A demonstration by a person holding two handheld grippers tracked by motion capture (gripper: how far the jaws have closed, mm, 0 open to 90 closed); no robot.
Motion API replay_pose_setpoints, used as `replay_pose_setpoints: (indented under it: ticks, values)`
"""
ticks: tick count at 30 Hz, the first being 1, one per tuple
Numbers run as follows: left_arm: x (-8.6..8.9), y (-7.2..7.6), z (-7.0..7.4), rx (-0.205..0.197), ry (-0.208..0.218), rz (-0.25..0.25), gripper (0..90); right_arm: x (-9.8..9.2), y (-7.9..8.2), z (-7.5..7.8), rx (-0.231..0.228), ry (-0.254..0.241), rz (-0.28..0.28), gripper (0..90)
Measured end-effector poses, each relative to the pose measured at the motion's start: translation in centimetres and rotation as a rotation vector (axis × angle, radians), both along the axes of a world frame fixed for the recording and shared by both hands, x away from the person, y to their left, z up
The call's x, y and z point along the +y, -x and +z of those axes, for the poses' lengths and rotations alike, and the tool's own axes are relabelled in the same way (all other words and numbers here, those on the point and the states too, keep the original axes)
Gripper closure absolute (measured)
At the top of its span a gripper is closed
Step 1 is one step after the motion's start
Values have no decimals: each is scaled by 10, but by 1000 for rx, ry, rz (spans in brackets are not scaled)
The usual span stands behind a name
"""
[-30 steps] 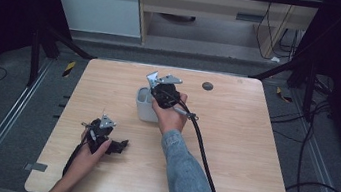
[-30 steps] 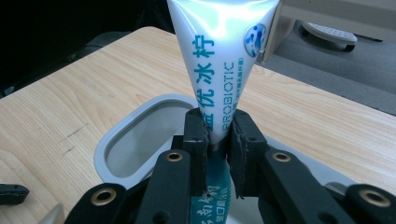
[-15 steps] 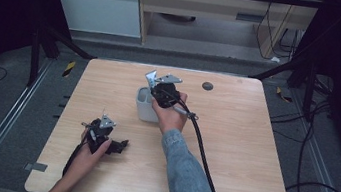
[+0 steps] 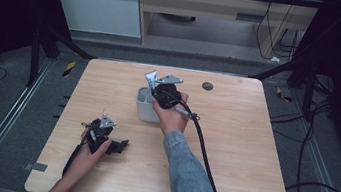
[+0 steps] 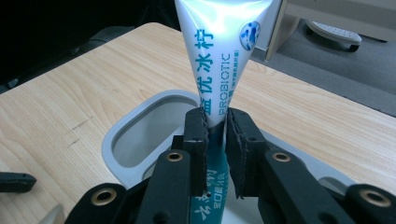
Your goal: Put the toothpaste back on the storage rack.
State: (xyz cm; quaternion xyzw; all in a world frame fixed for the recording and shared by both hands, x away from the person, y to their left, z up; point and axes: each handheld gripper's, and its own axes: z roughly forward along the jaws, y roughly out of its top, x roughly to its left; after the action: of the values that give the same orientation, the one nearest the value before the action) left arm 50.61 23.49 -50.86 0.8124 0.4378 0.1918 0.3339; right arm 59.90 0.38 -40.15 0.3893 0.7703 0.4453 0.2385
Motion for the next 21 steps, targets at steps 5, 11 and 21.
replay_pose_setpoints:
  ticks: [5,11,21]
  values:
    - [0,0,0,0,0,0,0,-2,3,3,-8,2,16,782]
    - [0,0,0,0,0,0,0,-3,6,8,-18,6,20,779]
    - [0,0,0,0,0,0,0,-6,8,12,-20,31,26,753]
